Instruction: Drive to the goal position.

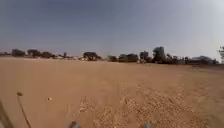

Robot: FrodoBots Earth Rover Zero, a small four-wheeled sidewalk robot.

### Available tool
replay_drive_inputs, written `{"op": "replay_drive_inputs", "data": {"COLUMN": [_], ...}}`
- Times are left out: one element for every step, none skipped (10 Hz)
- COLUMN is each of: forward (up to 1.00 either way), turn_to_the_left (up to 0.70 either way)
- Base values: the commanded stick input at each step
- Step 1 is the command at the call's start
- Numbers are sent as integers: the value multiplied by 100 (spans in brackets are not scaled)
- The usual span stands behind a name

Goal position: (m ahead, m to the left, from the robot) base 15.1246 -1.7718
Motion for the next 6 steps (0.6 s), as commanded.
{"op": "replay_drive_inputs", "data": {"forward": [70,70,70,70,70,70], "turn_to_the_left": [0,0,0,0,0,0]}}
